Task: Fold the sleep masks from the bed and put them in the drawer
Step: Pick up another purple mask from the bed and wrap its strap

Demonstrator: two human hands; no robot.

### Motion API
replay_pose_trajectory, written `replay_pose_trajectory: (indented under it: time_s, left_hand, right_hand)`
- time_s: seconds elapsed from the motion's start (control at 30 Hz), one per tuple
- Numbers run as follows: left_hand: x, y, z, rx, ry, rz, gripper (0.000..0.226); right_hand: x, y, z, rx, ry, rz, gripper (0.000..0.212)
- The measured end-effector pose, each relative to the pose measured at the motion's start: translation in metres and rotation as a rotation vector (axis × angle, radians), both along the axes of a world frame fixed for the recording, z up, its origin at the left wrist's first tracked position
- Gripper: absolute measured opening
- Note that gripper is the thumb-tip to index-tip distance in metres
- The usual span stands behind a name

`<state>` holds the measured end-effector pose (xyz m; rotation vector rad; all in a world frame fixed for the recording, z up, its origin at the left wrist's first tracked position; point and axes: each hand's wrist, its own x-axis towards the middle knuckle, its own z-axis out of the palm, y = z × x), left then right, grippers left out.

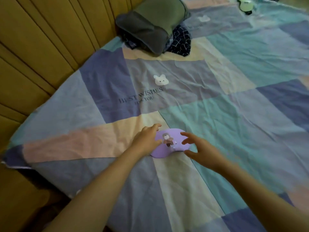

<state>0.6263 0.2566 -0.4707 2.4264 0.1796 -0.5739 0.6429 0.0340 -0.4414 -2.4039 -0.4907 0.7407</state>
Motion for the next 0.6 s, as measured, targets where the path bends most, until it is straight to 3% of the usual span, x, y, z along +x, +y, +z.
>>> replay_pose_trajectory:
  time_s: [0.13,0.2,0.33,0.5,0.6]
  left_hand:
    - [0.032,-0.004,-0.036,0.072,0.038,-0.06,0.061]
    - [0.032,-0.009,-0.039,0.046,0.017,-0.024,0.05]
    - [0.027,-0.022,-0.02,-0.328,-0.043,0.041,0.029]
    - [0.031,-0.027,0.015,-0.543,-0.207,0.116,0.04]
    - [0.037,-0.025,0.019,-0.53,-0.287,0.162,0.048]
  right_hand:
    - [0.001,0.008,-0.038,0.031,0.039,-0.145,0.066]
    - [-0.005,0.013,-0.046,0.065,0.101,-0.25,0.071]
    - [-0.016,0.02,-0.043,0.186,0.179,-0.464,0.08]
    - [-0.003,0.02,-0.023,0.461,0.168,-0.637,0.054]
    - [0.006,0.019,-0.012,0.643,0.186,-0.66,0.032]
